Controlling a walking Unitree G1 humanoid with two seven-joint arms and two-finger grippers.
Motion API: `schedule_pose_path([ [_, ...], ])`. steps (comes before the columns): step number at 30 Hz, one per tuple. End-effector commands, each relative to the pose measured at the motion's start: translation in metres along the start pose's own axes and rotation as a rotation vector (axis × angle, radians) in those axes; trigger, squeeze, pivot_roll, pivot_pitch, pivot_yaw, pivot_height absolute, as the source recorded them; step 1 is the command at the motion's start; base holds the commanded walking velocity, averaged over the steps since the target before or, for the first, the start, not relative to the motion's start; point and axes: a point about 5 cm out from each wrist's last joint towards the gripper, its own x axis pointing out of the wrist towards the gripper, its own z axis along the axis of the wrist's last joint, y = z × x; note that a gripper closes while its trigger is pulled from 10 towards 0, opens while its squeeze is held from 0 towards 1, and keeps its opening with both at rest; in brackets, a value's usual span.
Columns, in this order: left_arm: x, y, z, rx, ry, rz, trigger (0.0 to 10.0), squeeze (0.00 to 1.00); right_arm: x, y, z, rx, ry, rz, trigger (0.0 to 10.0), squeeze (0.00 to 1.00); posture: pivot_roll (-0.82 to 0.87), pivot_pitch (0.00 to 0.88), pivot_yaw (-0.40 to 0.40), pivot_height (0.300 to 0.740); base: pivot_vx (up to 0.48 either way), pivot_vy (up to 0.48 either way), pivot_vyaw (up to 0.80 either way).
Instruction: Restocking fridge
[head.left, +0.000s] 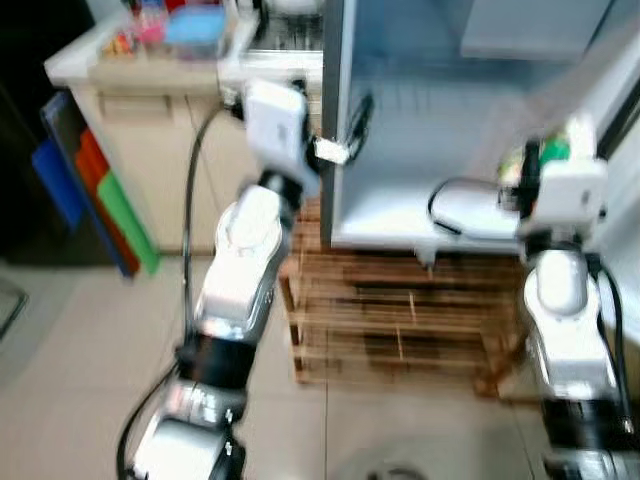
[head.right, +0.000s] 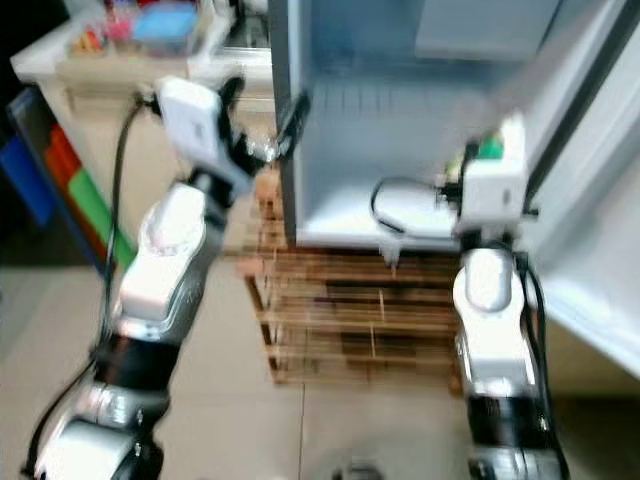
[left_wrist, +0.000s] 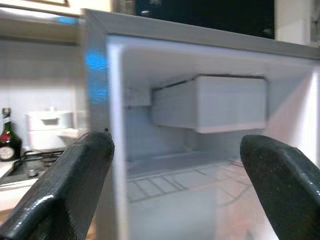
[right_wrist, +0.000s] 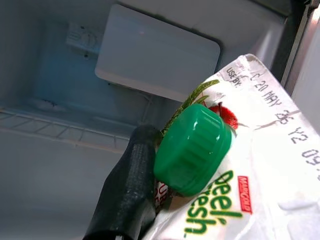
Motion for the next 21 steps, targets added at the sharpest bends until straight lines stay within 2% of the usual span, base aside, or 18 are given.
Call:
schedule_pose_path([
  [1,0.0,0.005,0.002,0.021,0.001,0.009,10.0,0.0,0.001,0.003,0.001,0.017,0.006,0.009,10.0,0.0,-0.21,0.02,0.038,0.74,0.0,0.0,0.0],
  [5,0.0,-0.001,0.001,0.044,0.007,-0.035,10.0,0.0,0.001,0.003,-0.001,0.021,0.016,0.009,10.0,0.0,-0.21,0.023,0.037,0.74,0.0,-0.312,0.0],
  [9,-0.001,0.0,0.0,0.042,0.011,-0.032,10.0,0.0,0.0,-0.002,-0.004,0.014,0.028,0.003,10.0,0.0,-0.21,0.027,0.042,0.74,0.269,-0.394,0.0],
  [12,0.0,0.003,0.0,0.036,0.016,-0.022,10.0,0.0,0.002,-0.012,-0.016,0.096,0.121,-0.058,10.0,0.0,-0.22,0.028,0.04,0.74,0.302,-0.369,0.0],
  [15,0.002,0.003,0.0,0.03,0.013,-0.007,10.0,0.0,0.004,-0.017,-0.022,0.128,0.169,-0.067,10.0,0.0,-0.23,0.025,0.034,0.74,0.32,-0.354,0.0],
  [18,0.003,0.005,0.002,0.018,-0.001,0.018,10.0,0.0,0.005,-0.018,-0.024,0.142,0.181,-0.067,10.0,0.0,-0.23,0.028,0.032,0.74,0.385,-0.212,0.0],
  [21,0.003,0.009,0.004,0.011,-0.007,0.036,10.0,0.0,0.007,-0.019,-0.024,0.173,0.194,-0.074,10.0,0.0,-0.23,0.034,0.032,0.74,0.0,0.0,0.0],
])
